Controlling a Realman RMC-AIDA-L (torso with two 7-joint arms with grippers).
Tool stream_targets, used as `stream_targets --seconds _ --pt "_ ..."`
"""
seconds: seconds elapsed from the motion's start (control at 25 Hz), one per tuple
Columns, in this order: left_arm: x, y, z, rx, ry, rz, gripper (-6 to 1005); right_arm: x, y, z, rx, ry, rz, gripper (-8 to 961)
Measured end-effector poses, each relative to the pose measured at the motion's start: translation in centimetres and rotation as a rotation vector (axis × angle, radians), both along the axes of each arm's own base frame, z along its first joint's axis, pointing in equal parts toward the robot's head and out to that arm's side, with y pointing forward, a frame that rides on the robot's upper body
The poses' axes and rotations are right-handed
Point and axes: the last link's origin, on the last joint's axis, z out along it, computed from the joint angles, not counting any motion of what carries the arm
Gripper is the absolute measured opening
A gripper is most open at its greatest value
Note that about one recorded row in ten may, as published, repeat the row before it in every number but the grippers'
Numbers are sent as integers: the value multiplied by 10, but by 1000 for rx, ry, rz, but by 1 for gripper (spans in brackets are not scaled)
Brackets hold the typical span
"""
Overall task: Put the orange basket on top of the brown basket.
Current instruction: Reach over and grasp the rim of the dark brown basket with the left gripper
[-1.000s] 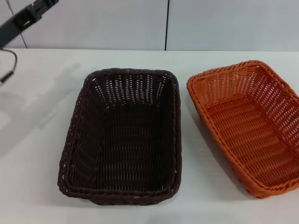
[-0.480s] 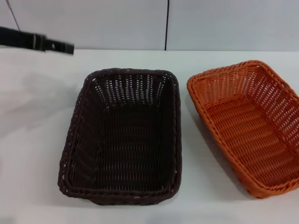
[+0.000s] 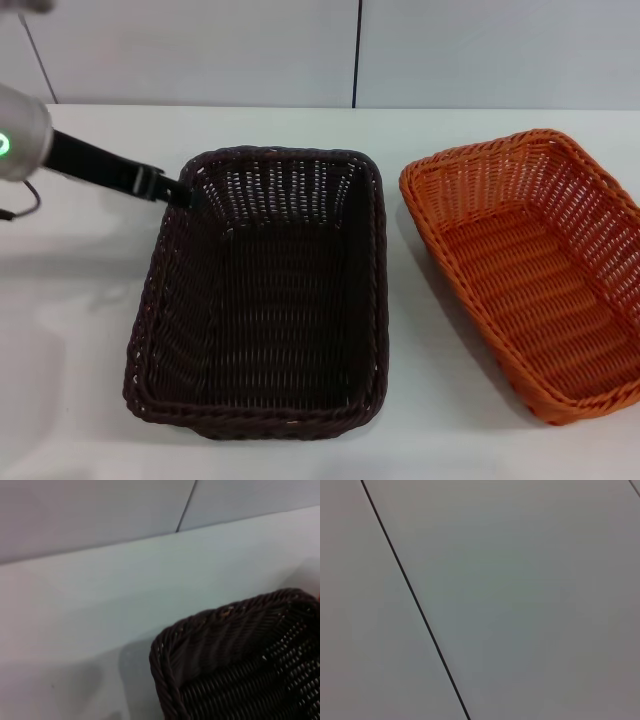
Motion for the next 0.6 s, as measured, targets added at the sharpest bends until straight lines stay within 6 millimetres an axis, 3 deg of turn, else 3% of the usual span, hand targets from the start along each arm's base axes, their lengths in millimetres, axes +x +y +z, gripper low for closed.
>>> stream_targets --seconds 0.6 --pt "-33 -1 -39 -54 -13 123 824 0 2 2 1 -2 -2 844"
